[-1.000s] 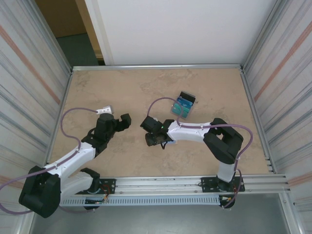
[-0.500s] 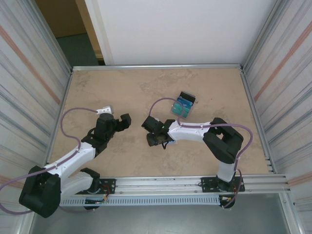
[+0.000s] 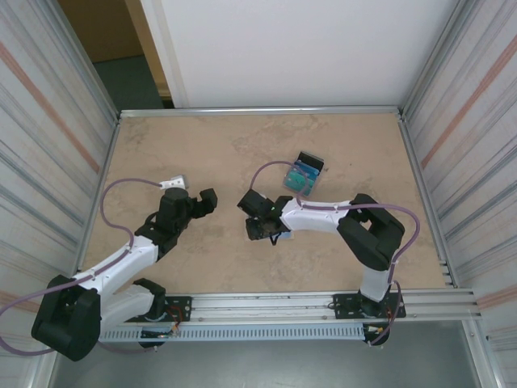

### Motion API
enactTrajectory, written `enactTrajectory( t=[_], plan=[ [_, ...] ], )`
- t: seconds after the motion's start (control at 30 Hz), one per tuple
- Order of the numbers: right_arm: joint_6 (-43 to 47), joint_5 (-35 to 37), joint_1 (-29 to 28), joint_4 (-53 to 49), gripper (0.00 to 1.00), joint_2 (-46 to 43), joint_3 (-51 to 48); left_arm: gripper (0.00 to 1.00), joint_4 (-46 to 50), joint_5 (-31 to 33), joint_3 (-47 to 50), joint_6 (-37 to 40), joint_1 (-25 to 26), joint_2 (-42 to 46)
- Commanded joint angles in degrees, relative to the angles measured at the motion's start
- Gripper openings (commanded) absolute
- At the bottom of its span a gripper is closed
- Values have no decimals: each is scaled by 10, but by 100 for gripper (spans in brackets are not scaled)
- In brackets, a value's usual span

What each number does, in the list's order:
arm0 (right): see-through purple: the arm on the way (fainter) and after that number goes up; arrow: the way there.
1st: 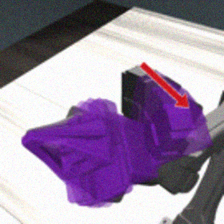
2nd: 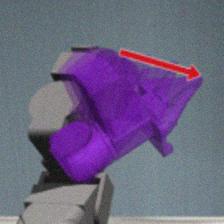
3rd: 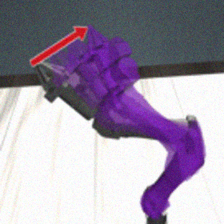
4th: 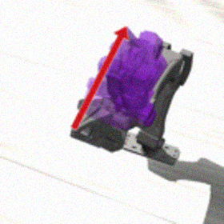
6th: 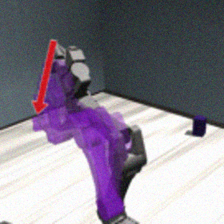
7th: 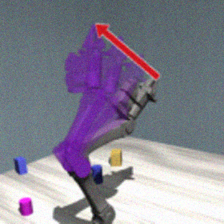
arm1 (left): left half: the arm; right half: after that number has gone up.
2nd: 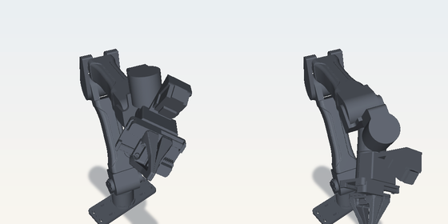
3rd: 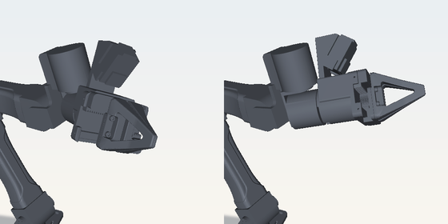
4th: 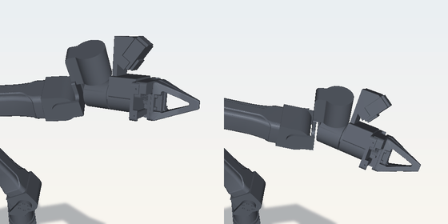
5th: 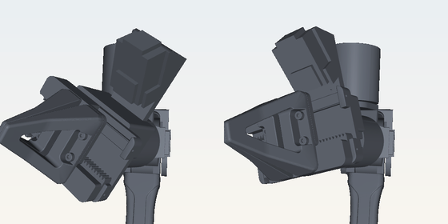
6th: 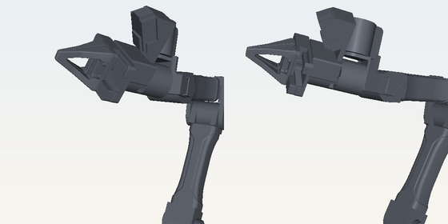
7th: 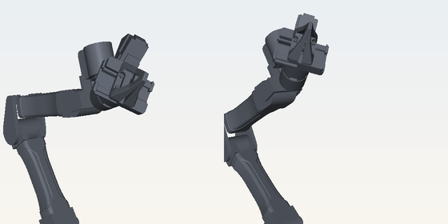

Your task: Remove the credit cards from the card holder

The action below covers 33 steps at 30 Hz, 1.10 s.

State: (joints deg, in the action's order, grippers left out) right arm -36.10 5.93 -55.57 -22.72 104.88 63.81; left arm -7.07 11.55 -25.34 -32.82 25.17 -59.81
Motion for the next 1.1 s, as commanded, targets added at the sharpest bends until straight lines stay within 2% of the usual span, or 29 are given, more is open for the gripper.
enactTrajectory(
  t=[0.0, 0.27, 0.5, 0.6, 0.87, 1.07],
  plan=[
    [-13, -12, 10, 0, 33, 19, -28, 99, 10, -4, -9, 10, -4, -3],
    [-11, -42, 25, 31, 17, -11, -48, 99, 15, -12, -12, 21, -4, 4],
    [19, -50, 28, 52, 10, -46, -58, 98, 2, -32, -13, 34, -3, 11],
    [29, -51, 28, 58, 10, -62, -65, 99, -6, -36, -15, 40, 3, 12],
    [19, -22, 33, 45, 18, -96, -76, 99, -8, -24, -36, 70, 31, 2],
    [10, -6, 39, 34, 19, -104, -83, 99, -3, -20, -51, 85, 44, -7]
  ],
)
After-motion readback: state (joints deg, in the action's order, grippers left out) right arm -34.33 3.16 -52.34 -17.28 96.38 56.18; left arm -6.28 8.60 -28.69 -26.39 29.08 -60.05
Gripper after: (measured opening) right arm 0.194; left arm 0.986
